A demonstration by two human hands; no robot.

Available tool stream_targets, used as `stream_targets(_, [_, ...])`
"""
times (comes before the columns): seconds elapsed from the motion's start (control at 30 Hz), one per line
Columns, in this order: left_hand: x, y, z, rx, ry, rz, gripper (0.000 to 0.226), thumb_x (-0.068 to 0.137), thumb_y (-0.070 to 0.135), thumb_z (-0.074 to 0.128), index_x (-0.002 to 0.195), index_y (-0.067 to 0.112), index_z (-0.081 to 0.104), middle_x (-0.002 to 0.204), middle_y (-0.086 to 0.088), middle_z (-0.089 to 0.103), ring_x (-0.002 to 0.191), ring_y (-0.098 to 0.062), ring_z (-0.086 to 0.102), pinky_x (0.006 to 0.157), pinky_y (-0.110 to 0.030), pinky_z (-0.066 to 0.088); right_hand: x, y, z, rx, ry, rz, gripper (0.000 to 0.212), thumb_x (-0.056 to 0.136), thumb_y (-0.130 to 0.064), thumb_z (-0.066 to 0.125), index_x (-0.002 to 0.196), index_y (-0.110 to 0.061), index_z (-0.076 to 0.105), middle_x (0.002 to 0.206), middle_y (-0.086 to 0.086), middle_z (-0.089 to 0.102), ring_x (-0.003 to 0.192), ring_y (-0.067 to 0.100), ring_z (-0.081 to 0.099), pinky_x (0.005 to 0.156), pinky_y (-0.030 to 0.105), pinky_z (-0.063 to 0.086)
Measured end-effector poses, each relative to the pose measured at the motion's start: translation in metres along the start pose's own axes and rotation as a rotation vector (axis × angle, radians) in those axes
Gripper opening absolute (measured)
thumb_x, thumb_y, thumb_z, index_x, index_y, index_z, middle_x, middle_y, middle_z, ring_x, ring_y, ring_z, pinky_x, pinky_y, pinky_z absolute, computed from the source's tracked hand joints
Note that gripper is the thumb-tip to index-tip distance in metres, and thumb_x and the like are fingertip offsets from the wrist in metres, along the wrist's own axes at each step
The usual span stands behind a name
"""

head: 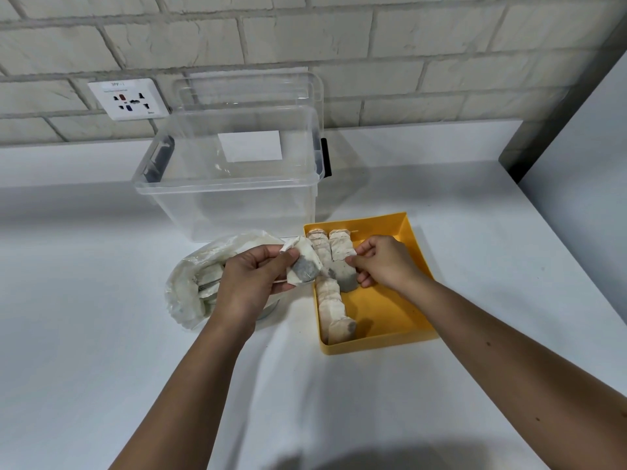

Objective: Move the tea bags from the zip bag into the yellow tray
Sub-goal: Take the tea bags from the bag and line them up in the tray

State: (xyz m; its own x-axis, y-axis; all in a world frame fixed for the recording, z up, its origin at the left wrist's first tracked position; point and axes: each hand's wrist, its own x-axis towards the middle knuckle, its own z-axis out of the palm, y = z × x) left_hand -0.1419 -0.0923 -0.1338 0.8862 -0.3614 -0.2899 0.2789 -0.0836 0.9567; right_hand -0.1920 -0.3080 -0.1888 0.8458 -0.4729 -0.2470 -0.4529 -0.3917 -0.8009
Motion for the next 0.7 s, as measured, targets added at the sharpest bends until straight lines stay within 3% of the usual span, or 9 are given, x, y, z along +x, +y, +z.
stream_targets(0.2, [0.002, -0.001, -0.001, -0.009, 0.007, -0.013, 0.011, 0.089, 0.012, 0.071, 0.097, 0.006, 0.074, 0.076, -0.001, 0.076, 0.065, -0.009, 0.07, 0.069, -0.027, 0.06, 0.003, 0.002, -0.002, 0.037, 0.031, -0.033, 0.012, 0.086, -0.019, 0.072, 0.089, -0.012, 0.062, 0.07, 0.01, 0.071, 0.057, 0.022, 0.068, 0.06, 0.029, 0.058])
stream_targets(0.37, [0.001, -0.001, 0.0, -0.015, 0.0, -0.006, 0.007, 0.089, 0.012, 0.07, 0.095, 0.007, 0.073, 0.069, 0.004, 0.073, 0.059, -0.005, 0.067, 0.067, -0.025, 0.06, 0.007, 0.002, 0.0, 0.049, 0.042, -0.05, 0.012, 0.086, -0.02, 0.072, 0.087, -0.015, 0.061, 0.069, 0.008, 0.071, 0.056, 0.02, 0.068, 0.059, 0.028, 0.058])
stream_targets(0.6, [0.0, -0.001, 0.001, -0.023, -0.017, -0.02, 0.007, 0.089, 0.014, 0.072, 0.092, 0.008, 0.075, 0.079, -0.005, 0.076, 0.069, -0.013, 0.071, 0.069, -0.027, 0.062, -0.013, -0.015, -0.009, 0.075, 0.154, -0.15, 0.03, 0.085, -0.033, 0.073, 0.105, -0.016, 0.06, 0.079, 0.004, 0.068, 0.056, 0.021, 0.066, 0.055, 0.034, 0.058])
stream_targets(0.7, [-0.002, -0.001, 0.005, -0.017, -0.044, -0.018, 0.01, 0.088, 0.013, 0.073, 0.092, 0.005, 0.073, 0.077, -0.006, 0.076, 0.069, -0.014, 0.072, 0.064, -0.024, 0.061, -0.035, -0.037, -0.011, 0.219, 0.09, -0.211, 0.025, 0.08, -0.039, 0.076, 0.095, -0.02, 0.069, 0.081, 0.0, 0.065, 0.056, 0.014, 0.061, 0.054, 0.03, 0.055])
